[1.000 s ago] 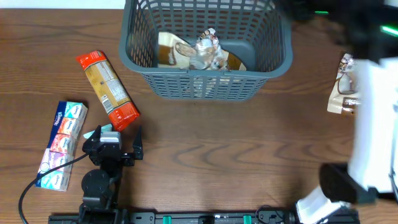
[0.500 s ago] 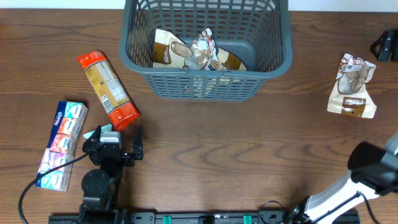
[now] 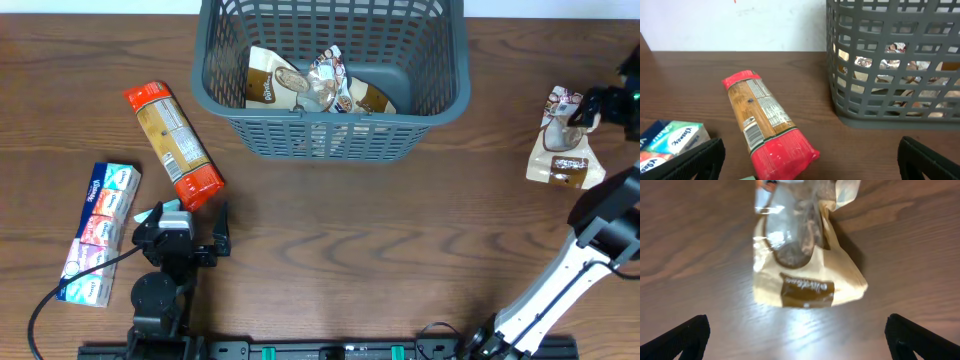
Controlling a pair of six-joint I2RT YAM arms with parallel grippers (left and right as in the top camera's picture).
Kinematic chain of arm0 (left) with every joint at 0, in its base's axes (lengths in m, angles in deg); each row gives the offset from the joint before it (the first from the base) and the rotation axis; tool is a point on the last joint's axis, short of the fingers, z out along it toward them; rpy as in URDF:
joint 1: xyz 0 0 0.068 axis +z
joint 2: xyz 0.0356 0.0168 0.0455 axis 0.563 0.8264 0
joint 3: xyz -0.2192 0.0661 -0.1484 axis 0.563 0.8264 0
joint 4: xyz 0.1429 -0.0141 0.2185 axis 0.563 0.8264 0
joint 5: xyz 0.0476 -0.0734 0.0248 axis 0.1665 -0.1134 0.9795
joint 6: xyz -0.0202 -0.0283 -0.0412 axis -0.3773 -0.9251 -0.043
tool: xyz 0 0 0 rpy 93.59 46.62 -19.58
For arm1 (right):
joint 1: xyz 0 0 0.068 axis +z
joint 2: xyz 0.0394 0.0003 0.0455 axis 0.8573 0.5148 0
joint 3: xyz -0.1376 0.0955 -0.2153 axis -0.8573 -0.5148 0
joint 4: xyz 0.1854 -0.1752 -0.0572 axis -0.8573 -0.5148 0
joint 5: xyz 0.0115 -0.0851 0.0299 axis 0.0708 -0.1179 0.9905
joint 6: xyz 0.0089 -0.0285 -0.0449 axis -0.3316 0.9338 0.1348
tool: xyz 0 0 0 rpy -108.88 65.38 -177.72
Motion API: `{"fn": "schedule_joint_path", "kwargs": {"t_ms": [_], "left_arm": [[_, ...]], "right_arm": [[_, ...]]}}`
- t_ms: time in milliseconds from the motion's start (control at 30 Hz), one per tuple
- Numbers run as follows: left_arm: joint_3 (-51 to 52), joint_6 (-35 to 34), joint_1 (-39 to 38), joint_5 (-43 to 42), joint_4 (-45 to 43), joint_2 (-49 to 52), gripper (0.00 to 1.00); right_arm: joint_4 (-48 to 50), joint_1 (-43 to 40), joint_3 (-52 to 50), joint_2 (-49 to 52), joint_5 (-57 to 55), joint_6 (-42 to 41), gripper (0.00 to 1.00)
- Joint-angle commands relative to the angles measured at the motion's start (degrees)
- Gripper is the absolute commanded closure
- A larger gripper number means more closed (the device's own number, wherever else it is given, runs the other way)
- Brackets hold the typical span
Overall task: Pack container
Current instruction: 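Reach the right gripper to the last pouch and grasp it, then lift the pouch into the basket and open the right gripper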
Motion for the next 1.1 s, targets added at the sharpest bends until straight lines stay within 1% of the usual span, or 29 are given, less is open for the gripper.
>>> {"fn": "schedule_joint_path", "kwargs": {"t_ms": [0, 333, 600, 733, 800, 867, 900, 933, 967, 1000, 1033, 1067], "left_arm": [[1.3, -2.2, -0.2, 1.3, 1.9, 0.0, 0.01], [1.3, -2.2, -0.2, 1.3, 1.9, 0.0, 0.01], [1.3, -2.2, -0.2, 1.3, 1.9, 0.0, 0.01], [1.3, -2.2, -0.2, 1.3, 1.9, 0.0, 0.01], [1.3, -2.2, -0.2, 1.3, 1.9, 0.0, 0.02], [1.3, -2.2, -0.2, 1.3, 1.9, 0.0, 0.01], [1.3, -2.2, -0.2, 1.3, 1.9, 0.0, 0.02], [1.3, -2.2, -0.2, 1.3, 1.9, 0.0, 0.01], [1.3, -2.2, -0.2, 1.3, 1.9, 0.0, 0.01], [1.3, -2.2, -0.2, 1.3, 1.9, 0.0, 0.02], [1.3, -2.2, -0.2, 1.3, 1.9, 0.0, 0.01], [1.3, -2.2, -0.2, 1.3, 1.9, 0.0, 0.02]], "right_arm": [[1.3, 0.0, -0.1, 3.4, -1.8, -2.0, 0.01], [9.1, 0.6, -0.2, 9.9, -1.7, -2.5, 0.01], [9.8, 2.3, -0.5, 14.4, -1.1, -1.8, 0.01], [10.0, 3.4, -0.6, 16.1, 1.0, -0.9, 0.09], [10.2, 4.0, -0.7, 16.2, 1.2, -0.7, 0.17], [10.3, 4.5, -0.7, 16.3, 1.2, -0.5, 0.30], [10.4, 4.8, -0.7, 16.3, 1.2, -0.5, 0.38], [10.4, 5.0, -0.7, 16.3, 1.3, -0.5, 0.50], [10.3, 5.2, -0.7, 16.3, 1.4, -0.5, 0.67], [10.2, 5.4, -0.7, 16.3, 1.5, -0.5, 0.87], [10.1, 5.6, -0.7, 16.3, 1.7, -0.5, 0.99], [10.1, 5.9, -0.7, 16.2, 1.7, -0.6, 0.99]]}}
